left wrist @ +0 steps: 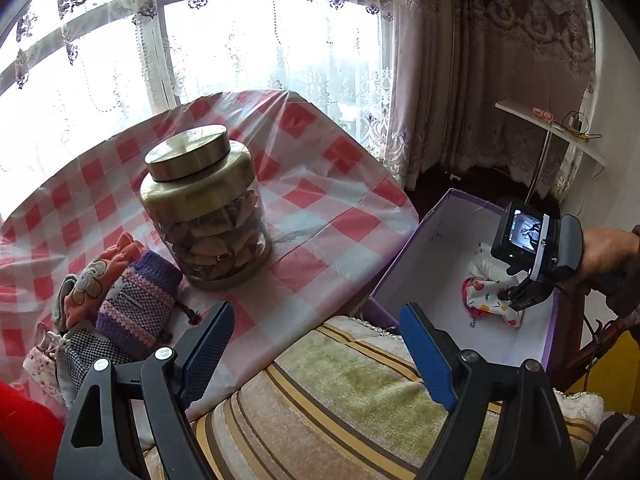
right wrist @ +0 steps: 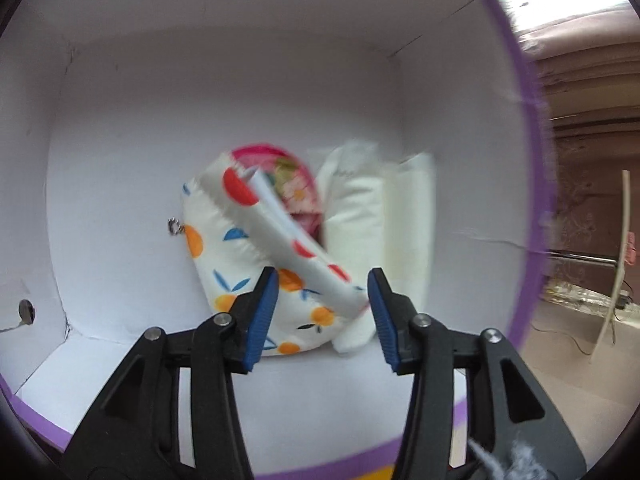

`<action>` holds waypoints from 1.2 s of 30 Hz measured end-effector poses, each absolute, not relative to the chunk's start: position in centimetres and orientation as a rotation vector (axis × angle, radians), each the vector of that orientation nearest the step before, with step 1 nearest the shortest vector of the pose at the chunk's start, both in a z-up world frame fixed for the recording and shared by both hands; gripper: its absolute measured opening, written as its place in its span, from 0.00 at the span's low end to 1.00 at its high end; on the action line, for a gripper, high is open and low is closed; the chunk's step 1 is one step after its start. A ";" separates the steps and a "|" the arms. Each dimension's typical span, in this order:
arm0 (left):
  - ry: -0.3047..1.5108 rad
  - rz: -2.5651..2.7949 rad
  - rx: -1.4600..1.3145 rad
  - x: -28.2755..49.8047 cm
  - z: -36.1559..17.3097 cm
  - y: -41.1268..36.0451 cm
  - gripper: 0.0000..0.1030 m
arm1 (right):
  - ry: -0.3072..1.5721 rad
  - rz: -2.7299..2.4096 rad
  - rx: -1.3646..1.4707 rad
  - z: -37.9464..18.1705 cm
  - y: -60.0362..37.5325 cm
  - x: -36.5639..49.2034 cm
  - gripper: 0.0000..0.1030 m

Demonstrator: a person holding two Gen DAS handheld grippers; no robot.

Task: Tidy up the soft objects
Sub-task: 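Reach to the light blue plush pig and grasp it with the right tool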

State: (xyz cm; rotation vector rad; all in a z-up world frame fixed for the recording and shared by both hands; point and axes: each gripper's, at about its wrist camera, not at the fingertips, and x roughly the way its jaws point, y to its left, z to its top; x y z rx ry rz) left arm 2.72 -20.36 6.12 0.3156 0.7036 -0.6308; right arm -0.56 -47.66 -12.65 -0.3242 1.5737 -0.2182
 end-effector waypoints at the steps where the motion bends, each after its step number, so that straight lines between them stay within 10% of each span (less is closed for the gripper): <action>1: 0.703 -0.629 0.310 2.6 6.2 -20.1 0.83 | 1.553 -0.232 -0.325 -11.9 -47.8 -0.8 0.54; 19: 0.722 -0.161 -0.005 1.7 6.1 -1.4 0.83 | 0.990 0.396 -0.186 6.3 -25.6 2.5 0.73; 36: 0.695 0.020 -0.205 0.4 4.6 8.0 0.82 | 1.204 0.699 -0.099 -0.8 -2.5 12.2 0.73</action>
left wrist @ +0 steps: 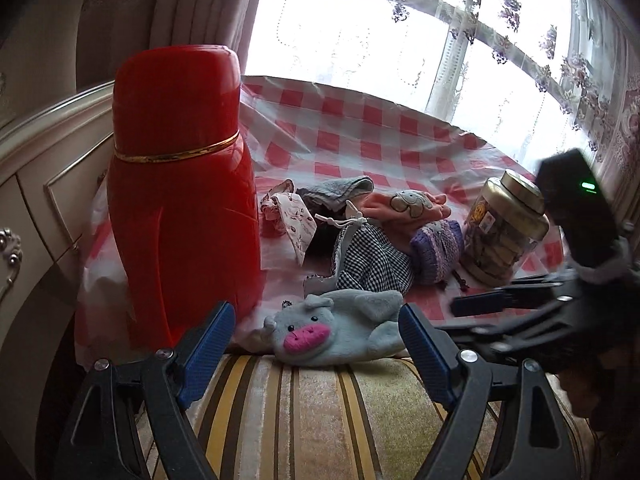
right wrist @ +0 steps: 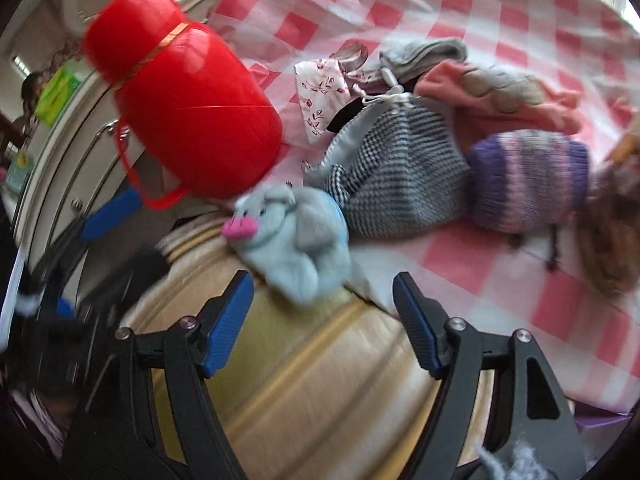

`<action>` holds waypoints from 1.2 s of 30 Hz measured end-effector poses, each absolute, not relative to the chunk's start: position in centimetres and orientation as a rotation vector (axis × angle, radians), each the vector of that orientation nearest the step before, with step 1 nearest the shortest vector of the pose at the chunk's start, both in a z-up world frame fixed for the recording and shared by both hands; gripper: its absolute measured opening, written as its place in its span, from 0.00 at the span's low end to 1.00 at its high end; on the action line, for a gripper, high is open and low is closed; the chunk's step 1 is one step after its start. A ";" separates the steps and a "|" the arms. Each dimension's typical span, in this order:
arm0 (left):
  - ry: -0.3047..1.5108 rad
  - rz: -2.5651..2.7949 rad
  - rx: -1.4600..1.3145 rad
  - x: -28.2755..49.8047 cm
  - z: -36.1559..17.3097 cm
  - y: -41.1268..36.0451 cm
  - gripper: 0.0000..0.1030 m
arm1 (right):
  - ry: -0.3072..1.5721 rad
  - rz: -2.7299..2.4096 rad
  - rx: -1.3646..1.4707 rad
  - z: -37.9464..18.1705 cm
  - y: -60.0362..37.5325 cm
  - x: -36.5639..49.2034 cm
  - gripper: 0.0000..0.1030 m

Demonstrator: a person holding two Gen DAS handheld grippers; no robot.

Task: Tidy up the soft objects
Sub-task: 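Reach to the light blue plush pig and grasp it with the right tool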

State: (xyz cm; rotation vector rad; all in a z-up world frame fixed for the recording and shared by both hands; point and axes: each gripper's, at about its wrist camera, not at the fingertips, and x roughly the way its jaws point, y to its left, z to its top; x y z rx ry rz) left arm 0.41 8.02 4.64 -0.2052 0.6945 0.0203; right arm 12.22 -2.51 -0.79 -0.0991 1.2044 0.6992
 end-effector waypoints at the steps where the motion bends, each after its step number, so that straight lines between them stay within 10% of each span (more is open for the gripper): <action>1: 0.693 0.019 -0.213 0.4 4.5 8.2 0.81 | 1.216 0.696 -0.094 -1.4 -2.0 12.6 0.73; 3: 0.692 0.021 -0.235 0.3 4.3 8.6 0.81 | 1.239 0.678 -0.079 -2.7 -1.0 13.4 0.67; 5: 0.695 0.018 -0.256 0.3 4.0 9.0 0.80 | 1.278 0.698 -0.049 -4.2 -0.3 13.7 0.28; 7: 0.696 0.020 -0.273 0.2 3.8 9.3 0.80 | 1.295 0.712 -0.012 -5.0 -0.4 13.7 0.22; 36: 0.745 -0.113 -0.127 6.7 4.8 3.4 0.74 | 1.105 0.581 0.361 1.0 -23.8 7.2 0.18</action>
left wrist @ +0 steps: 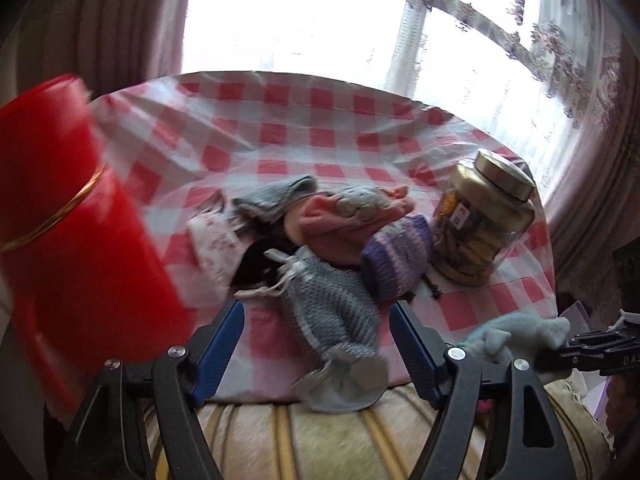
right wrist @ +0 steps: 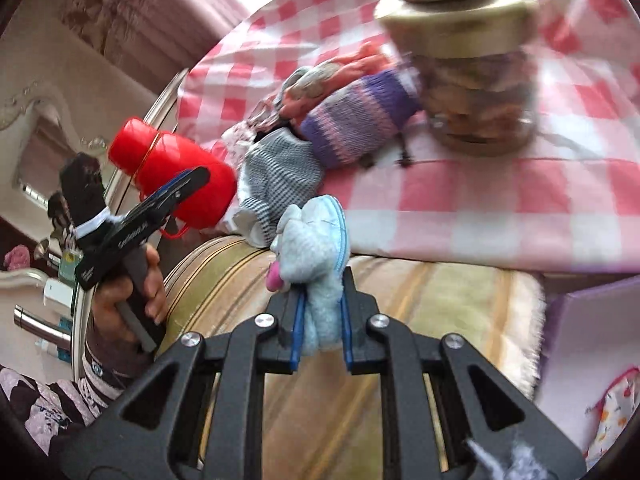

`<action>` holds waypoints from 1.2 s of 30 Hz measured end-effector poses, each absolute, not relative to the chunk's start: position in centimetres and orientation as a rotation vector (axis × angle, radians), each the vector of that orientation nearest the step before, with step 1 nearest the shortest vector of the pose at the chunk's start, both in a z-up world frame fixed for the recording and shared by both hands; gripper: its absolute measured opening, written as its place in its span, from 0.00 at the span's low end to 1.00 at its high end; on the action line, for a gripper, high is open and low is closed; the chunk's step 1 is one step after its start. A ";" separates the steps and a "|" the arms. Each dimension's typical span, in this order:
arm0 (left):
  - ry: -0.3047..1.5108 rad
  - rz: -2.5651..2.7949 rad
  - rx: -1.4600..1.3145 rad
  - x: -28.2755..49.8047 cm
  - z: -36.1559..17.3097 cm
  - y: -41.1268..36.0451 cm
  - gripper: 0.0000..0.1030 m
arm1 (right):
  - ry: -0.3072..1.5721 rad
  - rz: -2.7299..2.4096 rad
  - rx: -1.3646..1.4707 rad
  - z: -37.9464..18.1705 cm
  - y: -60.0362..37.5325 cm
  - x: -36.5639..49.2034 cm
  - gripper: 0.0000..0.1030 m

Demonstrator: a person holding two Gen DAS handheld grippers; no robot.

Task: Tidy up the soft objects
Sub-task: 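Reach to the light blue plush pig and grasp it with the right tool, then carry the pig into the box and open the right tool while the left tool grasps the purple knit sleeve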

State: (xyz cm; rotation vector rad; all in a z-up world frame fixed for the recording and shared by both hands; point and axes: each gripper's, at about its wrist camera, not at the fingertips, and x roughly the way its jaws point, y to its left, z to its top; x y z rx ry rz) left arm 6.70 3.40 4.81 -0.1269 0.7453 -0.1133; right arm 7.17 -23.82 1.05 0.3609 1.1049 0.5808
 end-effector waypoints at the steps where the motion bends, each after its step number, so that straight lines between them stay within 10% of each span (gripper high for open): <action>1: 0.745 -0.130 -0.117 7.2 4.9 2.8 0.73 | 1.100 0.567 0.370 1.1 -24.7 6.9 0.18; 12: 0.927 -0.269 -0.014 18.8 1.4 -3.7 0.69 | 1.050 0.382 0.501 1.4 -35.7 3.7 0.18; 19: 1.018 -0.294 0.046 21.9 -1.6 -5.8 0.18 | 1.058 0.207 0.520 0.6 -42.9 1.4 0.18; 36: 0.825 -0.344 0.019 14.8 5.0 -5.8 0.16 | 1.278 -0.069 0.292 -9.0 -52.1 4.0 0.18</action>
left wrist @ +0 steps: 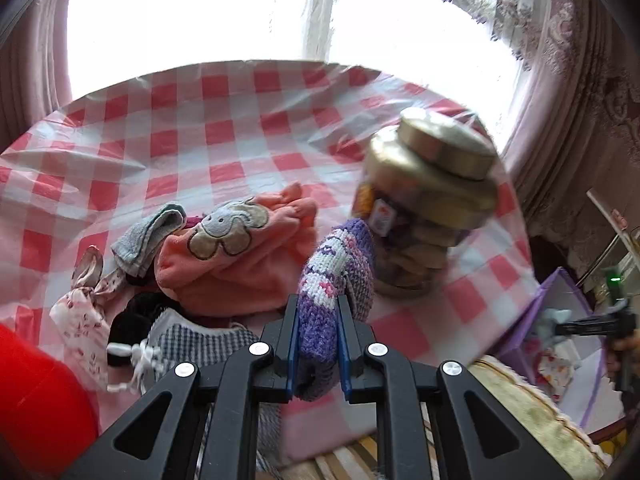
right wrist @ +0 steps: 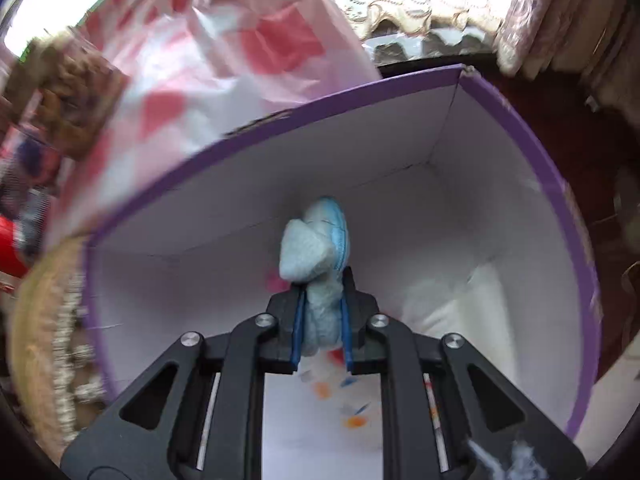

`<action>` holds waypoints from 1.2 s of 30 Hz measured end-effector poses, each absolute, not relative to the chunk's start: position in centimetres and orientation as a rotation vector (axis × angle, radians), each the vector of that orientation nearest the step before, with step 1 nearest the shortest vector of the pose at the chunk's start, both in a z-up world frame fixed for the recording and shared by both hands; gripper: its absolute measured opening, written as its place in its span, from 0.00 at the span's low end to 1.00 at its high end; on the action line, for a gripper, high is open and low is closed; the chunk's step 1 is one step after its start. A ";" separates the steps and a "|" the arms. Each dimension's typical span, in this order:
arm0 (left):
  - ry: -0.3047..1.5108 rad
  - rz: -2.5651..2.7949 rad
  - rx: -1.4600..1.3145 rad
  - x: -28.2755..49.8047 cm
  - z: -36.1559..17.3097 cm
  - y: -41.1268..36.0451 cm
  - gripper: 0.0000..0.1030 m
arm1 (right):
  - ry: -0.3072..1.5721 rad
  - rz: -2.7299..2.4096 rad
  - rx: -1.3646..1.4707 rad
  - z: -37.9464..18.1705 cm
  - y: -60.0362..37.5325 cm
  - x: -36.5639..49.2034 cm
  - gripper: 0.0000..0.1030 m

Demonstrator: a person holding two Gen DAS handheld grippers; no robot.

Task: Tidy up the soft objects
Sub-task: 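Carry the pig into the box and open the right tool while the left tool grasps the purple knit sleeve, then carry the purple knit sleeve into the box and open the left tool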

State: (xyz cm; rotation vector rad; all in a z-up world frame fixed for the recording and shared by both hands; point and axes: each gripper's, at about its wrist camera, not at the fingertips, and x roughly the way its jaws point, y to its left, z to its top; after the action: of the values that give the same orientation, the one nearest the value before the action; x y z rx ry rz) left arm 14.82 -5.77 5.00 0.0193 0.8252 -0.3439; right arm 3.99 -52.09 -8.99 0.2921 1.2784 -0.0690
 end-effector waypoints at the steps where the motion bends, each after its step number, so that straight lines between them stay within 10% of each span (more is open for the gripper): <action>1: 0.818 -0.348 0.016 14.3 5.4 -5.7 0.16 | 1.277 -0.085 0.269 -9.3 -52.3 4.3 0.18; 6: 0.777 -0.387 0.009 11.0 7.5 -6.7 0.16 | 1.284 -0.231 0.123 -10.5 -53.4 4.9 0.22; 11: 0.757 -0.490 0.037 8.3 9.2 -10.0 0.16 | 1.263 -0.318 -0.012 -10.2 -52.8 5.1 0.69; 36: 1.045 -0.854 0.238 6.5 2.1 -32.5 0.24 | 1.025 -0.311 0.196 -0.9 -52.1 -3.5 0.79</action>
State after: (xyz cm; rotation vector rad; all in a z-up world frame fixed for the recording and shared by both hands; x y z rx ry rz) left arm 6.54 -32.51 2.15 0.2381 1.0449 -0.8542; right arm -3.49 -52.08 -0.90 0.1962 1.0250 -0.3112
